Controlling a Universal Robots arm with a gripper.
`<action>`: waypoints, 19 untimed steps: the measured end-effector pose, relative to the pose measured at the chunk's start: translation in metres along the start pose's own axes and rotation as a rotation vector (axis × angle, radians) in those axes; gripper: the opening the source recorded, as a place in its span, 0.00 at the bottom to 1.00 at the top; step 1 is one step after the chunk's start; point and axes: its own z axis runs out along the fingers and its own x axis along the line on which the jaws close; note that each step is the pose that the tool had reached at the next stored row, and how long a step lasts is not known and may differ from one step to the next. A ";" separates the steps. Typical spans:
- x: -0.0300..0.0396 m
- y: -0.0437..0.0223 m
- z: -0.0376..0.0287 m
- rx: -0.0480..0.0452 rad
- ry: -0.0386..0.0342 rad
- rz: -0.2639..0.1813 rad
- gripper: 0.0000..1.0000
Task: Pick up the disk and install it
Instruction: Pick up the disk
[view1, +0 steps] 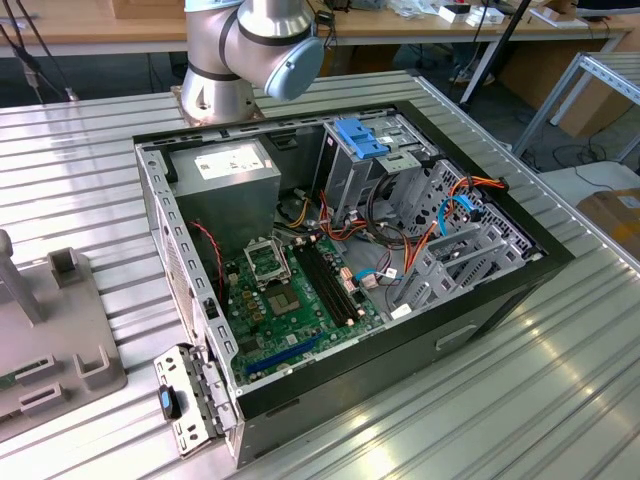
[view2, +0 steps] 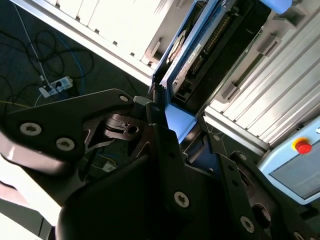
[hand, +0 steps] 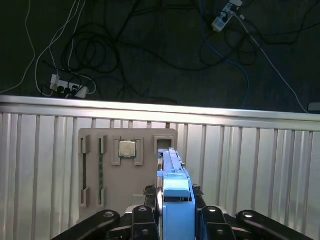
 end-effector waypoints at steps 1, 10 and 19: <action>0.0000 0.0000 -0.0021 0.0000 0.0000 0.000 0.37; -0.0003 0.0000 -0.0255 0.0014 0.0001 0.000 0.37; -0.0004 0.0000 -0.0390 0.0016 0.0001 0.000 0.37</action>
